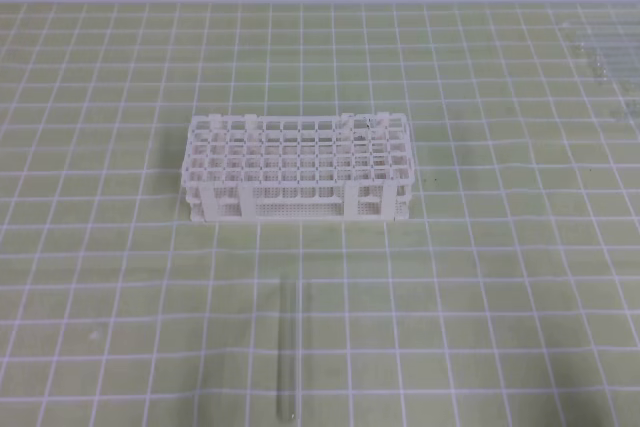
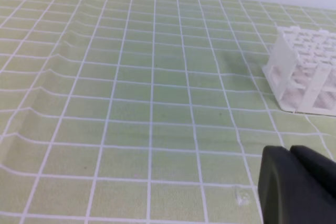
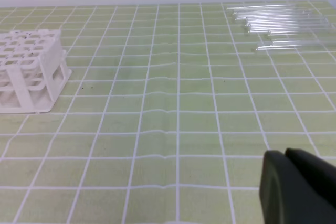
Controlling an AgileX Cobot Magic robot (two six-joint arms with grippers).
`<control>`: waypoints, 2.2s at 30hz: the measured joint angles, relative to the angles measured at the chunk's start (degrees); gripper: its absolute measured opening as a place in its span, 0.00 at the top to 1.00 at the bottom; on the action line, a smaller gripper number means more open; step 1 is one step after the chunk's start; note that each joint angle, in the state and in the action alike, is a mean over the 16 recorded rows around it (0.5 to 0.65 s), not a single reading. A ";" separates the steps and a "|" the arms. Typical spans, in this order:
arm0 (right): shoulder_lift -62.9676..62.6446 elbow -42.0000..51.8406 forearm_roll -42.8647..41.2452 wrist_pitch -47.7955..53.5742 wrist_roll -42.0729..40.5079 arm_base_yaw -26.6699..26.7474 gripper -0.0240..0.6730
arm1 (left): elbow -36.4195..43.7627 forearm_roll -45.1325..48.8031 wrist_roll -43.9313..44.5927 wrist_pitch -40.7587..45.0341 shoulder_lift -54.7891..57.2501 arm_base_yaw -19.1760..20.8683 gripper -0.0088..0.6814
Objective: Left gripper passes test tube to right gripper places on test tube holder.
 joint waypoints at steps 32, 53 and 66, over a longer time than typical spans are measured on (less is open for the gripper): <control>0.00 -0.01 7.85 -5.37 0.04 0.00 0.99 | -0.10 -17.99 -4.90 -10.25 0.40 -0.01 0.99; 3.71 -6.93 30.38 -6.26 -0.02 0.00 0.99 | -6.54 -24.91 -2.82 -3.96 5.16 -0.02 0.99; 26.39 -27.05 20.09 14.86 -0.60 0.00 0.99 | -28.89 -26.27 5.94 21.69 32.51 -0.06 0.99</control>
